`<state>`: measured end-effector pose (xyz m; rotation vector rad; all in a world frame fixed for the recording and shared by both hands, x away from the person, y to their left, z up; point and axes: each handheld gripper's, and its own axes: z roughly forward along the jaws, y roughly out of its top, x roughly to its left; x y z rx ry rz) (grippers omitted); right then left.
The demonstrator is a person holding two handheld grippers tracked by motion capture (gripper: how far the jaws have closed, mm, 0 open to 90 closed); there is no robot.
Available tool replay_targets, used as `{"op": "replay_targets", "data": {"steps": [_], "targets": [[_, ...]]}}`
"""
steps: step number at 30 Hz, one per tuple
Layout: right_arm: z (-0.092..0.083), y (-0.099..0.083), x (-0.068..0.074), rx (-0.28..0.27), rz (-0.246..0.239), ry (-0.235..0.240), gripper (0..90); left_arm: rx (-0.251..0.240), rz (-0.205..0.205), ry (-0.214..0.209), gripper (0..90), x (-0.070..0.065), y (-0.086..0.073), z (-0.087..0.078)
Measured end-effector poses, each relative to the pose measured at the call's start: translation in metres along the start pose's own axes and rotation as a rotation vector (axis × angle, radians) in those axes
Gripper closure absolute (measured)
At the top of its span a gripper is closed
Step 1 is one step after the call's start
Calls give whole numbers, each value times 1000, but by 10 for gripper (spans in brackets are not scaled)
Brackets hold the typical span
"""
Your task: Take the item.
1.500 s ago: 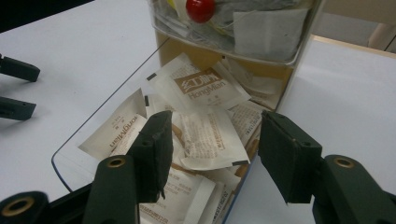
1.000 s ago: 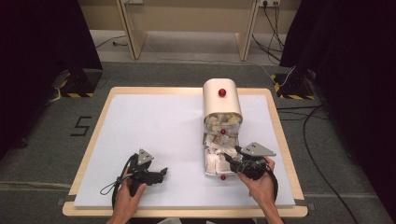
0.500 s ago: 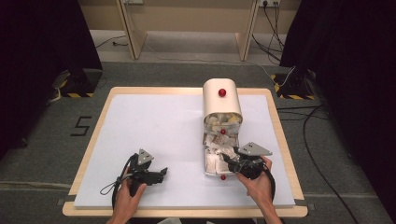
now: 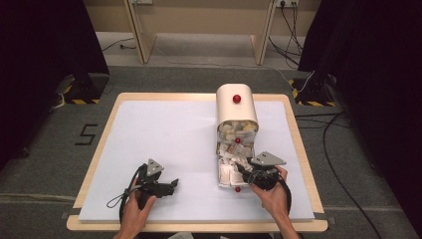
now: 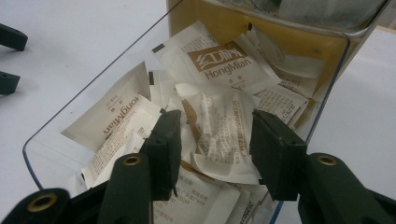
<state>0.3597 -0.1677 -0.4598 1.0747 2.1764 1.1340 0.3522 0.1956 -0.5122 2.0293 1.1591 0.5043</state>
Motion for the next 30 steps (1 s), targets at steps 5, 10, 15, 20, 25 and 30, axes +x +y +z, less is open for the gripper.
{"op": "replay_targets", "data": {"steps": [5, 10, 15, 20, 25, 30], "targets": [[5, 0, 1, 20, -34, -6, 646, 0, 0, 0, 121, 0, 0, 0], [6, 0, 1, 27, -63, -17, 704, 0, 0, 0, 121, 0, 0, 0], [4, 1, 4, 17, -99, -28, 776, 0, 0, 0, 121, 0, 0, 0], [1, 2, 5, 8, -105, -29, 803, 0, 0, 0, 121, 0, 0, 0], [-5, 6, 5, -27, -99, -20, 827, 0, 0, 0, 121, 0, 0, 0], [-11, 9, 4, -52, -89, -16, 833, 0, 0, 0, 121, 0, 0, 0]]}}
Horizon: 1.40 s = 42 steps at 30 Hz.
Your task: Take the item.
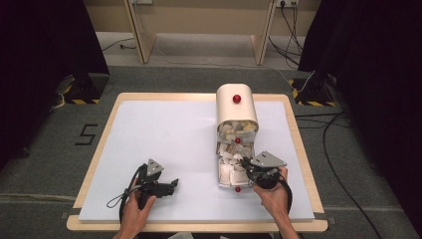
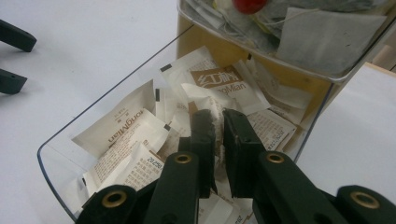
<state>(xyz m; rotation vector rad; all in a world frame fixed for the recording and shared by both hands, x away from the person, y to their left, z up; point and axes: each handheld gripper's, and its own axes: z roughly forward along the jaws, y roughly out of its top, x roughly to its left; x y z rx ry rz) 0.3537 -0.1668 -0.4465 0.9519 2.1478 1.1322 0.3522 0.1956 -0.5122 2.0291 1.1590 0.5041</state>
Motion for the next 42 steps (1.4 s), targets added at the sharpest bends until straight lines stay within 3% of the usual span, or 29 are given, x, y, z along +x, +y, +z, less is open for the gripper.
{"op": "replay_targets", "data": {"steps": [14, 42], "targets": [[-7, 4, -2, -41, 22, -1, 844, 1, 0, -1, 121, 0, 0, 0], [-18, 5, -11, -70, 36, -28, 845, 1, 0, -1, 121, 0, 0, 0]]}}
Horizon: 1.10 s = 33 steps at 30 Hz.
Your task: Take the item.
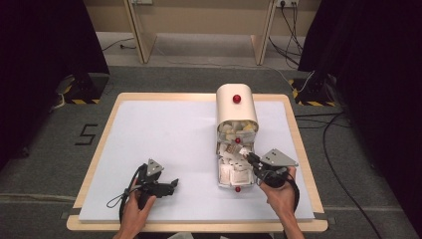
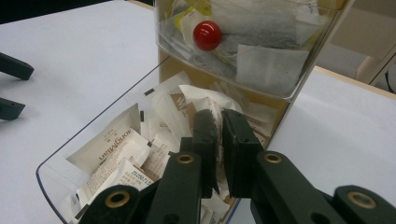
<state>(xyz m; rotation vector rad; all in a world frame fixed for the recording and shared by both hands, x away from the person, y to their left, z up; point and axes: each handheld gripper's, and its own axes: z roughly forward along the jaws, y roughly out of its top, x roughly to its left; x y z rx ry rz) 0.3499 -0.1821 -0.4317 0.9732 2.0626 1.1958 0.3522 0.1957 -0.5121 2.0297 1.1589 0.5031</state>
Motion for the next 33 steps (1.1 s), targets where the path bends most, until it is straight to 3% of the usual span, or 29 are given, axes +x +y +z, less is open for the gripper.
{"op": "replay_targets", "data": {"steps": [20, 33], "targets": [[-11, -1, -14, -15, 25, -40, 845, -1, 0, 0, 121, 0, 0, 0], [-18, -6, -32, -14, 57, -84, 845, -1, 0, 0, 121, 0, 0, 0]]}}
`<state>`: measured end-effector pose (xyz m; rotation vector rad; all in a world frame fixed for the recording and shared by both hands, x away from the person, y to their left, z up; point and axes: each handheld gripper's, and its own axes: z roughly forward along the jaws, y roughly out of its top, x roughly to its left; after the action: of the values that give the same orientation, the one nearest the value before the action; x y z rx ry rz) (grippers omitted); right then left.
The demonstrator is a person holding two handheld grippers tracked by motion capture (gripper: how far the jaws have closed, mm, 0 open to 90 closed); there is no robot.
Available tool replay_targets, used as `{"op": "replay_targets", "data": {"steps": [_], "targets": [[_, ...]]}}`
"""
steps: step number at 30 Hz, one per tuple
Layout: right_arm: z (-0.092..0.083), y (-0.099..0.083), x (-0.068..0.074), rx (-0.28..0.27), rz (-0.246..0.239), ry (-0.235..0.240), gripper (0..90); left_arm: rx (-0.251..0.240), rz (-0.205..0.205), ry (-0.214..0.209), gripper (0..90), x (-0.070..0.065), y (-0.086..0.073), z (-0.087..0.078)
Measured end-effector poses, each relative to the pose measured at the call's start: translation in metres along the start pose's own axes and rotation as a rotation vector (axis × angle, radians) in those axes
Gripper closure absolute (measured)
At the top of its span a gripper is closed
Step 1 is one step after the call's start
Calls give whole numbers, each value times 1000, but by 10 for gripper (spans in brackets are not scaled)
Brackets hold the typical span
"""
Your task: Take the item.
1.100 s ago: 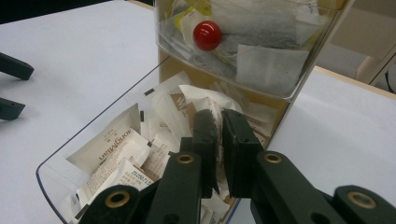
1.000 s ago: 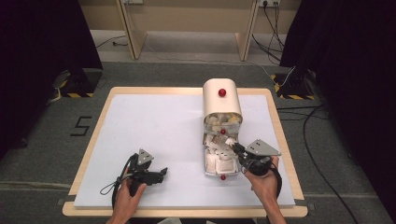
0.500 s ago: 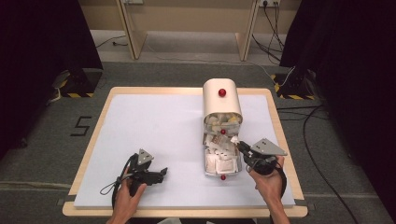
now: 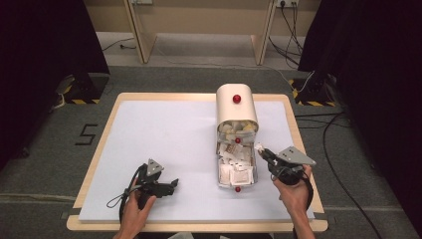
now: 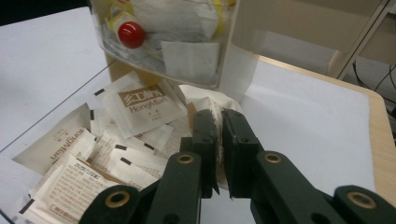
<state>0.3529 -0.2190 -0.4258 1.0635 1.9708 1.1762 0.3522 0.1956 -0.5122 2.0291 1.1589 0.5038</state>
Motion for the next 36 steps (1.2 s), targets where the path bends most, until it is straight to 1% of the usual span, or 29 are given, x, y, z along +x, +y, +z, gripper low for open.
{"op": "replay_targets", "data": {"steps": [3, 4, 6, 7, 12, 23, 36], "targets": [[0, -2, -5, 3, 6, -11, 845, -1, -1, 0, 121, 0, 0, 0], [0, -3, -6, 5, 11, -15, 845, 11, -34, 5, 121, -2, -1, -1], [0, -5, -10, 9, 16, -22, 845, 12, -38, 1, 121, -3, -1, -1], [0, -6, -11, 10, 18, -25, 845, 0, 0, 0, 121, 0, 0, 0], [-1, -9, -17, 16, 29, -40, 845, 0, 0, 0, 121, 0, 0, 0], [-1, -14, -26, 24, 46, -63, 845, 1, 0, 0, 121, 0, 0, 0], [-1, -24, -41, 44, 75, -99, 845, 0, 0, 0, 121, 0, 0, 0]]}}
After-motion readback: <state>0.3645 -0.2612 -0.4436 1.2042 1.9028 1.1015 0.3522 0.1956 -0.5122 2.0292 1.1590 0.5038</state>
